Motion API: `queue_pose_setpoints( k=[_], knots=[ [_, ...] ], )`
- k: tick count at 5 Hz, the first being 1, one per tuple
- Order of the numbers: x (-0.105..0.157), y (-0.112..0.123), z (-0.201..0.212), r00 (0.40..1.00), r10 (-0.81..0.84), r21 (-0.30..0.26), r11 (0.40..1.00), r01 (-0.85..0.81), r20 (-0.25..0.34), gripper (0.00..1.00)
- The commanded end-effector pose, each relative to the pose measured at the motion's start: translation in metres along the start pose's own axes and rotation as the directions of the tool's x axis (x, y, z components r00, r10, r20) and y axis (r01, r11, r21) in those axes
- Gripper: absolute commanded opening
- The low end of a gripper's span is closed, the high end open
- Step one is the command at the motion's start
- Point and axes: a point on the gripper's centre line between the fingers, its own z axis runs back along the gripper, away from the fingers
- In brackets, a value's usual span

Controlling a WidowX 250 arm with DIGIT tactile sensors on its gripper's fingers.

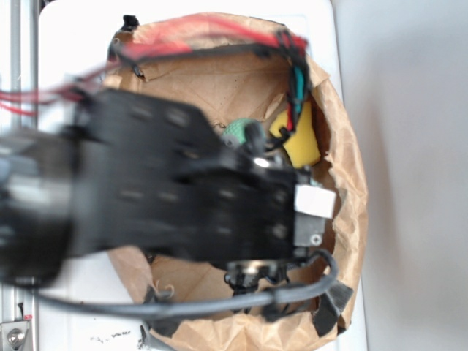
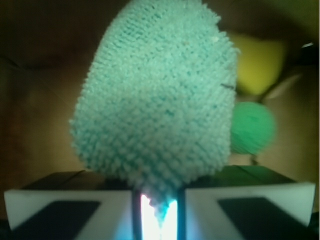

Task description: Grab the blue cloth.

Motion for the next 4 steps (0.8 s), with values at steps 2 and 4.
queue_pose_setpoints(
  k=[2, 4],
  knots=[
    [0.017, 0.027, 0.094, 0.987, 0.126, -0.026, 0.992, -0.124, 0.104, 0.00],
    [0.006, 0.033, 0.126, 0.984, 0.153, -0.046, 0.988, -0.149, 0.089, 0.00]
  ],
)
